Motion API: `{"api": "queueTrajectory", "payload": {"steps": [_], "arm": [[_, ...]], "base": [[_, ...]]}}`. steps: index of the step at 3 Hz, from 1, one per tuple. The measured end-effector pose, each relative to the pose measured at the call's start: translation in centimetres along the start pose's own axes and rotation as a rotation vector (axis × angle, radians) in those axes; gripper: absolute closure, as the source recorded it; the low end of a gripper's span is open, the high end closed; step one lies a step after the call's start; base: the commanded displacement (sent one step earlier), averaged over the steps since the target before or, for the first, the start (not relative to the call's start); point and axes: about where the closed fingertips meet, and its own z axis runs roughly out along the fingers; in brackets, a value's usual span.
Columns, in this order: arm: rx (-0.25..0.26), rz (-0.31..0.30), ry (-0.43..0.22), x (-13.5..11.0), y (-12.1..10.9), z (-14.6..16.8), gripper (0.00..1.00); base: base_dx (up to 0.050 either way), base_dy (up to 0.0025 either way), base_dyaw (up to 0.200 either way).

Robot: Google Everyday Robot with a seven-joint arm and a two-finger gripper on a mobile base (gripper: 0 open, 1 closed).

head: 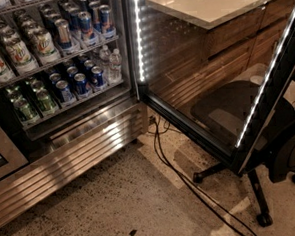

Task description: Close right fridge door

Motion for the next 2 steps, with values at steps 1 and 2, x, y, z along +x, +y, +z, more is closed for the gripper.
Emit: {"api": "queueTrajectory", "payload": {"steps": [1, 2], "arm": [[0.156, 0.024, 0.045, 1.7, -5.7, -0.2, 0.02], [0.221, 0.048, 0.054, 2.7, -8.7, 1.4, 0.03]], "base": [[0.0, 0.0, 0.0], [0.0, 0.0, 0.0]]}}
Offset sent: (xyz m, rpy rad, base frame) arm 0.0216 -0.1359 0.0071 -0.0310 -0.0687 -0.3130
